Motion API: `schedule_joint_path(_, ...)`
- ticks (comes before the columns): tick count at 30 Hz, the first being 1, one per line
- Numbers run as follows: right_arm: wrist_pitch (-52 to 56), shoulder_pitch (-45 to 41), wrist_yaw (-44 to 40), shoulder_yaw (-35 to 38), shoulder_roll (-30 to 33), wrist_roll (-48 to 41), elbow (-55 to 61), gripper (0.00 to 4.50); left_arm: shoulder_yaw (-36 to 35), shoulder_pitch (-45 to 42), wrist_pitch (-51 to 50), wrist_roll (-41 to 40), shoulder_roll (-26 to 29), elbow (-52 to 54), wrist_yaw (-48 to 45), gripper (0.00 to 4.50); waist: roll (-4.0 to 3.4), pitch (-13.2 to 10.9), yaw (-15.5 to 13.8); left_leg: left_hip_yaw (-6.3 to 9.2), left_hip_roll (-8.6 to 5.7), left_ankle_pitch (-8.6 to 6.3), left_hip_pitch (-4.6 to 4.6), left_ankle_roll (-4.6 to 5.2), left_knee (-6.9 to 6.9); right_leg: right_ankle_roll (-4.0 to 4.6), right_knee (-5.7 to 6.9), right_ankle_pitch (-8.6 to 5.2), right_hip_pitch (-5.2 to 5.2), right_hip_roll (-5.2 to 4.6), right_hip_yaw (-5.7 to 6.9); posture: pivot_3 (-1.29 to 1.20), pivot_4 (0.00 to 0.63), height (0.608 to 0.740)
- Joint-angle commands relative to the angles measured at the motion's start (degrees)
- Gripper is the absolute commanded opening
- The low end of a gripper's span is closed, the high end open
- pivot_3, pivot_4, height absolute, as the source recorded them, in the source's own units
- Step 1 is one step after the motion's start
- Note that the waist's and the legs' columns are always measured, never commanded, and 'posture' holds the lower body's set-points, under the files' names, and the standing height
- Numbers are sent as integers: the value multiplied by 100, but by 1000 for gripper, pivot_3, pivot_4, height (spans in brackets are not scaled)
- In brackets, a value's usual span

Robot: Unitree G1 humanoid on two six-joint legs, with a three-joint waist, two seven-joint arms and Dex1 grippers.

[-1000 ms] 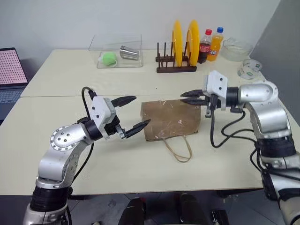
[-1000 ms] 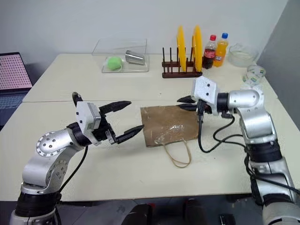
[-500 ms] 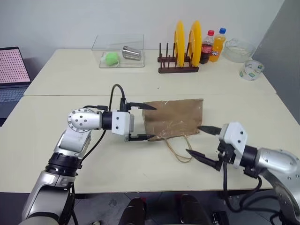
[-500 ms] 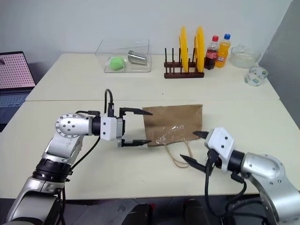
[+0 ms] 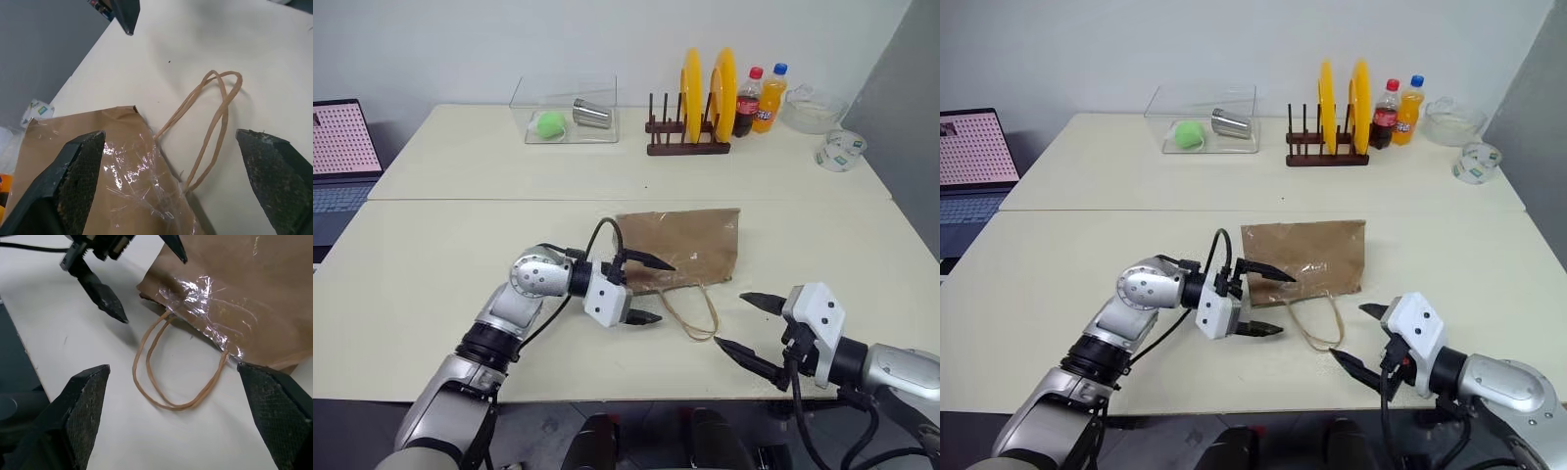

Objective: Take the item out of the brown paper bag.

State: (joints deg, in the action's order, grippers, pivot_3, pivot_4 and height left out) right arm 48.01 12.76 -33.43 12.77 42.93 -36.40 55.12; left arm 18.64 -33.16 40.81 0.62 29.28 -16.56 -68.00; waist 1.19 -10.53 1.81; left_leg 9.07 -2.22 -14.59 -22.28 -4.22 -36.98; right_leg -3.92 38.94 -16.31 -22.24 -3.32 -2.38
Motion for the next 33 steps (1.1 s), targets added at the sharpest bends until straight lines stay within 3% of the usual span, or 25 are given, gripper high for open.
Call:
schedule_joint_path(1, -362, 187, 419, 203, 312, -567, 488, 4383, 51, -92, 227, 190, -112, -126, 329, 4500, 0, 0, 2, 0, 1, 0, 1, 0, 0, 0, 0, 0, 0, 0, 0, 0, 150, 740)
schedule_joint_path(14, -1944, 1255, 1909, -479, 1420, -1246, 488, 4383, 328, -593, 891, 591, -661, -1157, 967, 4500, 2, 2, 6, -3, -1, -1, 17, 1, 2, -2, -1, -1, 15, -1, -2, 0, 150, 740)
schedule_joint_path(17, -2232, 1396, 2183, -683, 1552, -1236, 488, 4424, 453, -549, 990, 561, -738, -1218, 924, 3925, 2, 2, 1, -3, -1, 0, 18, 1, 1, -2, -2, -1, 18, 0, -2, 0, 150, 740)
schedule_joint_path(22, -2669, 1510, 2568, -998, 1668, -1062, 488, 4424, 661, -422, 870, 377, -874, -974, 835, 2437, 2, 2, 1, -2, -1, -1, 19, 1, 2, -2, -2, -1, 18, -1, -3, 0, 150, 740)
schedule_joint_path(30, -2857, 1324, 3085, -1476, 1484, -531, 488, 4424, 225, -717, -586, -133, -1107, -554, 1079, 16, 3, 1, 2, 0, -1, 0, 20, 1, 0, -22, -2, -13, 20, 0, -2, 0, 150, 740)
schedule_joint_path(33, -2719, 1146, 3153, -1677, 1336, -362, 488, 4424, 50, -875, -1172, -299, -1155, -392, 1137, 16, 3, 1, 2, 0, -2, 0, 20, 1, 0, -22, -2, -13, 20, 0, -2, 0, 150, 740)
